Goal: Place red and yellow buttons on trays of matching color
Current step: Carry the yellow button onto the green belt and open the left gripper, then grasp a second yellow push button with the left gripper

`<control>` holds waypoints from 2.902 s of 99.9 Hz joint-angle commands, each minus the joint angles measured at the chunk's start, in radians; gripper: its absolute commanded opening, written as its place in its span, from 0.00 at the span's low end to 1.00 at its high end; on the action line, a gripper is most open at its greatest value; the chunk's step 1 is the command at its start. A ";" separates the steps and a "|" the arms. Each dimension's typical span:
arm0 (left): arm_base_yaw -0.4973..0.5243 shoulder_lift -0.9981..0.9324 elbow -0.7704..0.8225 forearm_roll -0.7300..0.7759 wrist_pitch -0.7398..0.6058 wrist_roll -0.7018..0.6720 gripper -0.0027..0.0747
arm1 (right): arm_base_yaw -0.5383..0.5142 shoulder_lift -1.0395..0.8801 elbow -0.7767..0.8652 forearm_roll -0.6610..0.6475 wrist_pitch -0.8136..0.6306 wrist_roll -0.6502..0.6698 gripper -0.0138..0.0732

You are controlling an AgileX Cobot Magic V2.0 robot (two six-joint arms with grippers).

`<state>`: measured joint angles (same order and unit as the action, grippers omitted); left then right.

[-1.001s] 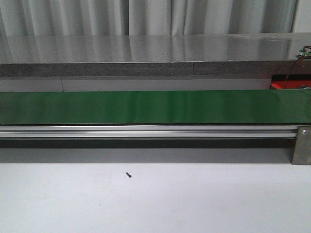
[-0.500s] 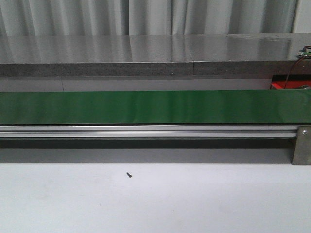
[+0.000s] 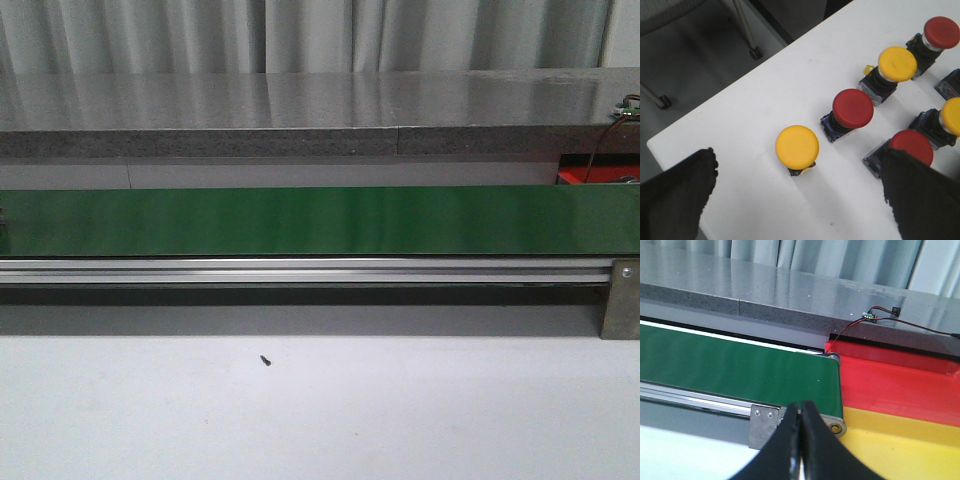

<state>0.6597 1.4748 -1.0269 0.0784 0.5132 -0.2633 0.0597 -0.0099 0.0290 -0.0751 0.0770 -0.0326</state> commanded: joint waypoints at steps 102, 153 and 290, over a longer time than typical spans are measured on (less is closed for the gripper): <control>0.007 0.260 -0.052 0.006 -0.197 -0.015 0.86 | 0.002 -0.014 -0.018 -0.006 -0.077 0.001 0.06; 0.007 0.260 -0.052 0.002 -0.197 -0.015 0.66 | 0.002 -0.014 -0.018 -0.006 -0.077 0.001 0.06; -0.191 -0.084 -0.057 -0.049 -0.061 0.030 0.16 | 0.002 -0.014 -0.018 -0.006 -0.077 0.001 0.06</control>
<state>0.5281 1.4443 -1.0510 0.0342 0.4979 -0.2552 0.0597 -0.0099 0.0290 -0.0751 0.0770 -0.0326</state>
